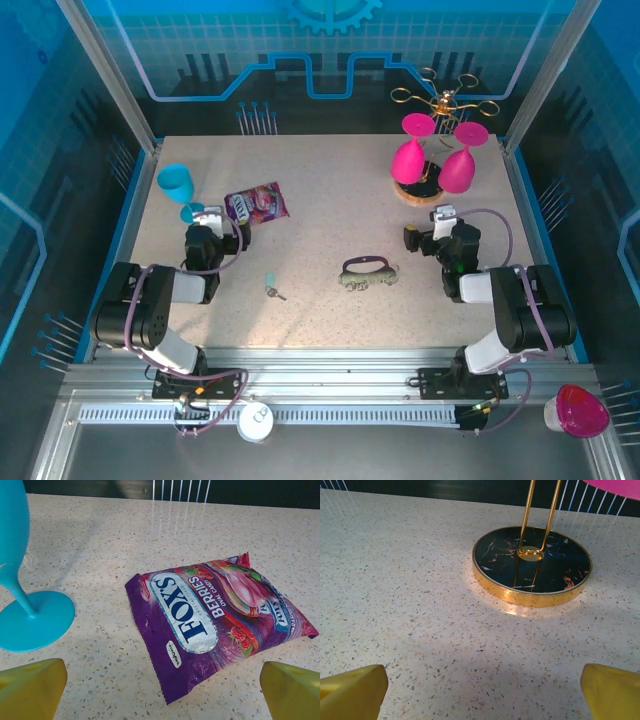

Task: Put the keys on the keyring

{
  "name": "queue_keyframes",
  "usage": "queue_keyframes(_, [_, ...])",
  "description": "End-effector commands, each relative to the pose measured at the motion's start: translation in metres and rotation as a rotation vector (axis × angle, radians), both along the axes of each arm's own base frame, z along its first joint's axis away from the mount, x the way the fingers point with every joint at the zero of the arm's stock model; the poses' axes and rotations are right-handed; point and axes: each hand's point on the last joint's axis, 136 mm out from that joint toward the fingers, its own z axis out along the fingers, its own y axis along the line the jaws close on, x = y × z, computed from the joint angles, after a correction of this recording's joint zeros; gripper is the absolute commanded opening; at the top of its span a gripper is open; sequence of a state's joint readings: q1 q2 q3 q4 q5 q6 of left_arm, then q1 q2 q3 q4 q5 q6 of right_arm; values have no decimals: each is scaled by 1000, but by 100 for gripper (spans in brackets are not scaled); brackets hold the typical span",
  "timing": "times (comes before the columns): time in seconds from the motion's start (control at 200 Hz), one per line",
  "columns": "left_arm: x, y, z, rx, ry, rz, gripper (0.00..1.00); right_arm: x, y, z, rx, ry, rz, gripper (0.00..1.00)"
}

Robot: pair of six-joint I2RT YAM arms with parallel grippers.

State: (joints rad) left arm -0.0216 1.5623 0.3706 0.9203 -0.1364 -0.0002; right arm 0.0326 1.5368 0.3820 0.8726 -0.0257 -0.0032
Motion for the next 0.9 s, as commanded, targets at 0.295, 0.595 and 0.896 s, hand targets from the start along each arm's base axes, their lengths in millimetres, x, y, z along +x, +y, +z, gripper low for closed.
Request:
queue_keyframes(0.295, [4, -2, 9, -7, -24, -16, 99, 7, 1, 9, -10, -28, -4, 100])
queue_keyframes(0.595, [5, -2, 9, -7, -24, -15, 99, 6, 1, 8, -9, -26, -2, 100])
queue_keyframes(0.896, [5, -2, 10, -16, -26, -21, 99, 7, 1, 8, -9, -25, -3, 100])
